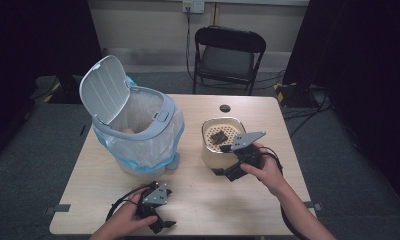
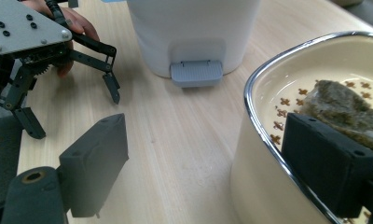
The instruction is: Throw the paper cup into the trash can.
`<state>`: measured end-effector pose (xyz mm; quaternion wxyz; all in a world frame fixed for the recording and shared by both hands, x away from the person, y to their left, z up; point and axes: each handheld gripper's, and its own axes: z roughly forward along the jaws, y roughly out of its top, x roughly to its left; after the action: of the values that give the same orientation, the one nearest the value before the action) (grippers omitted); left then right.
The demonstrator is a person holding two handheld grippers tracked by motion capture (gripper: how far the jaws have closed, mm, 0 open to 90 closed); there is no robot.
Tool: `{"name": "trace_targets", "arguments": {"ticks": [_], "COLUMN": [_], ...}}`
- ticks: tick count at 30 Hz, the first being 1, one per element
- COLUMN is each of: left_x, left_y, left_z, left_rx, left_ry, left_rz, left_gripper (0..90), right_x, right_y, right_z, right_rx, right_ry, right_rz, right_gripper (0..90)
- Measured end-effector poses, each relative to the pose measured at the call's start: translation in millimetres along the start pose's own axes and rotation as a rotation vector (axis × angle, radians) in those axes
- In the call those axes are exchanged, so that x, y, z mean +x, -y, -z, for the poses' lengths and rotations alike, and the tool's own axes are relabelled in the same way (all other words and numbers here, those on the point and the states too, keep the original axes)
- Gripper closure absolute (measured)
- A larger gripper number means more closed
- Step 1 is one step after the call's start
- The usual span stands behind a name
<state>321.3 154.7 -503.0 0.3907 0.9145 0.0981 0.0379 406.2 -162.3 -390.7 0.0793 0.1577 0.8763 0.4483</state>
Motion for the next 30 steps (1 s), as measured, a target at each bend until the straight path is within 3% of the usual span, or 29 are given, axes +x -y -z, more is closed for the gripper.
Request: {"name": "trace_targets", "arguments": {"ticks": [9,17,23,30], "left_x": [-0.5,-0.9,-1.3,-1.4], "left_y": [0.0,0.0,-0.2,-0.2], "left_z": [-0.4,-0.4,-0.1,-0.1], "left_rx": [-0.005,-0.005,-0.001,-0.001], "left_ry": [-0.002,-0.004,-0.006,-0.007], "left_rz": [0.007,0.009,0.012,0.013], "left_gripper": [0.0,0.0,0.0,0.0], "right_x": [-1.8,13.7,24.4,30.5], "right_y": [-3.7,-2.0,20.5,56.2], "right_z": [13.3,23.2,18.9,1.2], "right_rx": [-0.005,-0.015,-0.016,0.029], "right_ry": [-0.033,-0.077,-0.104,-0.112], "right_rz": [0.0,0.021,-0.004,-0.047], "right_gripper": [14.4,14.5,14.4,14.5]}}
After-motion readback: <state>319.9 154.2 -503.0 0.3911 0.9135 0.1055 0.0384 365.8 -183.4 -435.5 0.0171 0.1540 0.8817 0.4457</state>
